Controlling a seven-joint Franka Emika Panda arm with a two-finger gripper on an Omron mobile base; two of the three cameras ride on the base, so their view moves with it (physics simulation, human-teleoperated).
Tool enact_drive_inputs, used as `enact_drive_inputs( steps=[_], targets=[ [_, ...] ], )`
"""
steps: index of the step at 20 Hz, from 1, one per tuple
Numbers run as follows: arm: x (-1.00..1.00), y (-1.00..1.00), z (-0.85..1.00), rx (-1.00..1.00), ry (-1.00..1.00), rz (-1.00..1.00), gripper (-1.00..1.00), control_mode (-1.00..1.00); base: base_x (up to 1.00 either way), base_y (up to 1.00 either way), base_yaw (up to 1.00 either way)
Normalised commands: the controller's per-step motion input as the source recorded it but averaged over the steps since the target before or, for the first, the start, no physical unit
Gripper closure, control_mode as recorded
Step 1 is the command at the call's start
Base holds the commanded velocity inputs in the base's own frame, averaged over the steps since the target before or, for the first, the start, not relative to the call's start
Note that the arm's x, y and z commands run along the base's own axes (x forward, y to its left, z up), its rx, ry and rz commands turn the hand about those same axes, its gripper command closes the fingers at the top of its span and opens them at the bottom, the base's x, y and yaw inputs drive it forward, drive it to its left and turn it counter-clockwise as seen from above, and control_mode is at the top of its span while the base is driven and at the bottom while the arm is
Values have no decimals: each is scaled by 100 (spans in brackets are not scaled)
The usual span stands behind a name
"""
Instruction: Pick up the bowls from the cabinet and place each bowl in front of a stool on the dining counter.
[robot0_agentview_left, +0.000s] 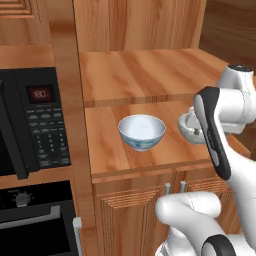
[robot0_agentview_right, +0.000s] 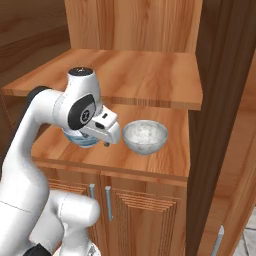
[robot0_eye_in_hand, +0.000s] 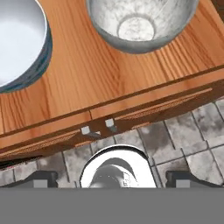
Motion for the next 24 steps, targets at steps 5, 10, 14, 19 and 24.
enact_drive_inputs(
  steps=[5,10,14,19,24],
  targets=[
    [-51,-57,0,10,-3,-32,-100,-100,0,0,0],
    [-28,-41,0,11,-9,-28,-100,-100,0,0,0],
    [-6,-36,0,11,-6,-26,-100,-100,0,0,0],
    [0,-24,0,13,-6,-24,-100,-100,0,0,0],
    [0,-13,0,13,-5,-23,-100,-100,0,0,0]
  ],
)
